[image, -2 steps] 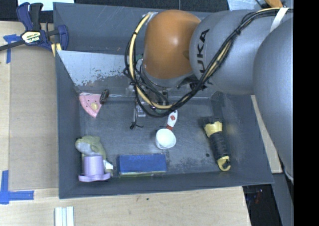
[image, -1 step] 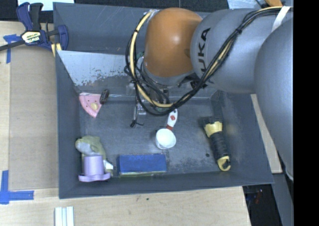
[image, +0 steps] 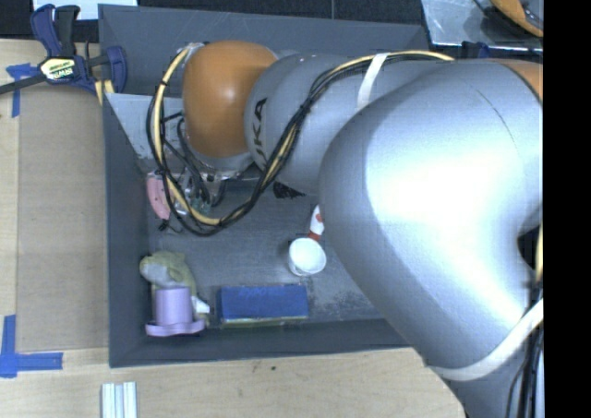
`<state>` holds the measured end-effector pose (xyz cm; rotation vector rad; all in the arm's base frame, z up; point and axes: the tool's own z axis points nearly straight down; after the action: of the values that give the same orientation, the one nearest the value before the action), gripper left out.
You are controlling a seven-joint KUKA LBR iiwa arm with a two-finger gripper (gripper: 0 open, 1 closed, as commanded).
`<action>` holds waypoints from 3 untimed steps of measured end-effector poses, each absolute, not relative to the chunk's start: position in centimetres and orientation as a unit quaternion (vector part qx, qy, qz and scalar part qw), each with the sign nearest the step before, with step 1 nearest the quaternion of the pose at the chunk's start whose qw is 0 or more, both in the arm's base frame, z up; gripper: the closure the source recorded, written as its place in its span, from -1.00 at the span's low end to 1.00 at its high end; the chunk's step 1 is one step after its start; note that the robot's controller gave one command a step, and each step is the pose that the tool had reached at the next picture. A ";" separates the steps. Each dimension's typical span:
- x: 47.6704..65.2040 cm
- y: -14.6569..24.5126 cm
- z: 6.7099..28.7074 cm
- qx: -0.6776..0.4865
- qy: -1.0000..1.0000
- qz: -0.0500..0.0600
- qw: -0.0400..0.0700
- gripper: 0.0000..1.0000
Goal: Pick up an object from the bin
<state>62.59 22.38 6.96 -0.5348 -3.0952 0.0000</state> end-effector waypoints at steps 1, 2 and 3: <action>61.9 21.6 11.5 -0.055 -0.998 -0.001 -0.004 -1.00; 62.7 15.4 10.0 -0.060 -0.998 0.000 0.001 -1.00; 62.1 24.3 7.0 0.035 -0.999 -0.003 -0.005 -1.00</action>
Offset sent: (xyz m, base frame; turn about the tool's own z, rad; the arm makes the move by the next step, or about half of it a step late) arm 0.0000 -0.0693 0.0304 -0.2225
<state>62.14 24.26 7.05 0.1118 -3.1502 -0.0104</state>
